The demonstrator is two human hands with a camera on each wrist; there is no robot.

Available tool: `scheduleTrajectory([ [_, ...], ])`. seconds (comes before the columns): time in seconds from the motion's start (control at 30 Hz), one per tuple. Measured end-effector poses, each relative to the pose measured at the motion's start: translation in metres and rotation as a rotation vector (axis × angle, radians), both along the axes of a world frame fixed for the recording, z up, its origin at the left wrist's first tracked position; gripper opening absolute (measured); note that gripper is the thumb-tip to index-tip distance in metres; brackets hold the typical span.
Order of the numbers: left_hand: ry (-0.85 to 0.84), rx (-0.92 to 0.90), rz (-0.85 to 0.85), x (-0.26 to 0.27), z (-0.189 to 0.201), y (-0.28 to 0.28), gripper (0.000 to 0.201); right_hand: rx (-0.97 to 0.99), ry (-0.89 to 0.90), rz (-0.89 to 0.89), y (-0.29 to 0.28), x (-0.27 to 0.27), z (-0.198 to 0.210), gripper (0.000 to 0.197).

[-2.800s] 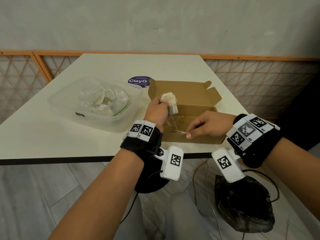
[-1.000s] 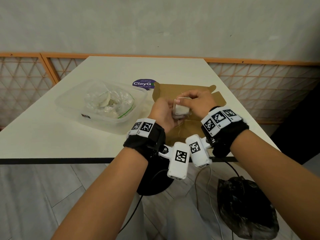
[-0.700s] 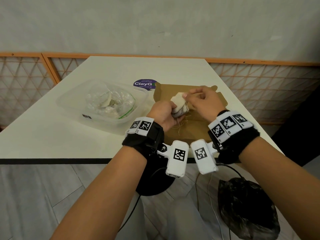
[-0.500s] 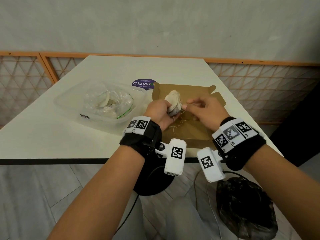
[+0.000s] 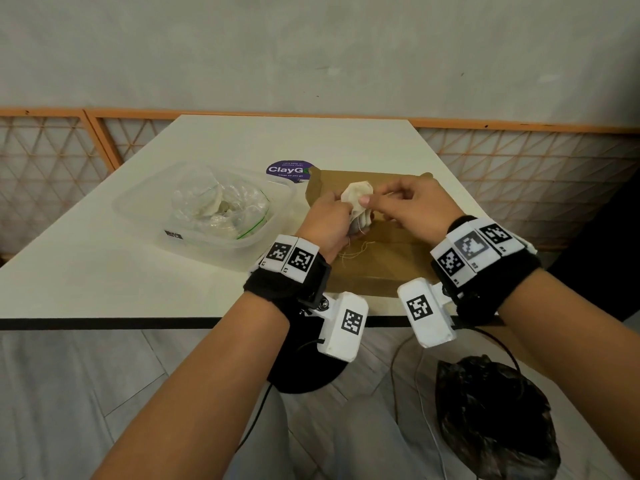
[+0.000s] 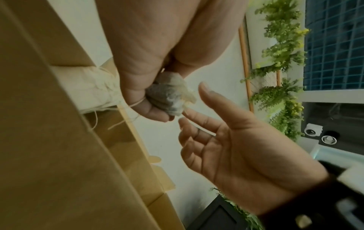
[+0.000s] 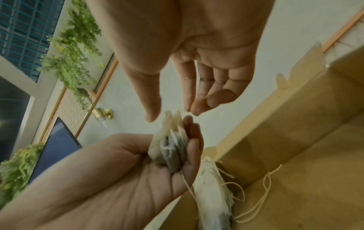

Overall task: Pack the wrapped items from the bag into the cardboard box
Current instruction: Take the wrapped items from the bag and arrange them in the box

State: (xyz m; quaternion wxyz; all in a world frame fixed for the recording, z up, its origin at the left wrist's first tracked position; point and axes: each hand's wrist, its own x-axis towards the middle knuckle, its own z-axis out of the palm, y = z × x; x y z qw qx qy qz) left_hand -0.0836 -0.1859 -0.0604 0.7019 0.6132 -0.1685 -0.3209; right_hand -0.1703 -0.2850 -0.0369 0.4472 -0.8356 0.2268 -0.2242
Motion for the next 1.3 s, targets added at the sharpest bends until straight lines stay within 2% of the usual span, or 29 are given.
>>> scheduleTrajectory([
  [0.17, -0.019, 0.011, -0.045, -0.008, 0.005, 0.0, 0.035, -0.104, 0.042, -0.012, -0.006, 0.005, 0.004, 0.02],
  [0.27, -0.078, 0.036, -0.103, -0.011, 0.005, 0.003, 0.038, -0.165, 0.053, -0.038, -0.008, 0.009, 0.004, 0.022],
  [0.43, -0.15, 0.032, -0.142, -0.016, 0.009, 0.005, 0.029, -0.194, 0.085, -0.025, -0.007, 0.016, 0.007, 0.029],
  [0.53, -0.158, 0.027, -0.138, -0.016, 0.01, 0.007, 0.033, -0.173, 0.183, 0.001, -0.009, 0.019, 0.011, 0.035],
  [0.67, -0.059, 0.034, -0.005, -0.009, 0.008, 0.012, 0.049, -0.058, 0.203, 0.067, -0.01, 0.019, 0.018, 0.02],
  [0.73, -0.034, -0.025, 0.095, -0.006, 0.008, 0.018, 0.045, 0.064, 0.183, 0.069, -0.011, 0.018, 0.021, 0.013],
  [0.83, -0.16, -0.055, 0.283, 0.001, 0.0, 0.032, 0.029, 0.183, 0.23, 0.077, -0.018, 0.015, 0.027, 0.009],
  [0.93, -0.251, -0.035, 0.332, 0.001, -0.013, 0.042, 0.025, 0.19, 0.333, 0.111, -0.018, 0.015, 0.028, 0.007],
  [1.03, -0.178, -0.04, 0.315, -0.003, -0.021, 0.046, 0.039, 0.2, 0.43, 0.178, -0.011, 0.021, 0.028, 0.022],
  [1.17, -0.037, -0.037, 0.278, -0.004, -0.03, 0.051, 0.057, 0.27, 0.59, 0.305, 0.006, 0.035, 0.021, 0.014],
  [1.3, 0.099, -0.091, 0.239, -0.001, -0.036, 0.055, 0.061, 0.313, 0.66, 0.286, 0.015, 0.052, -0.001, 0.02],
])
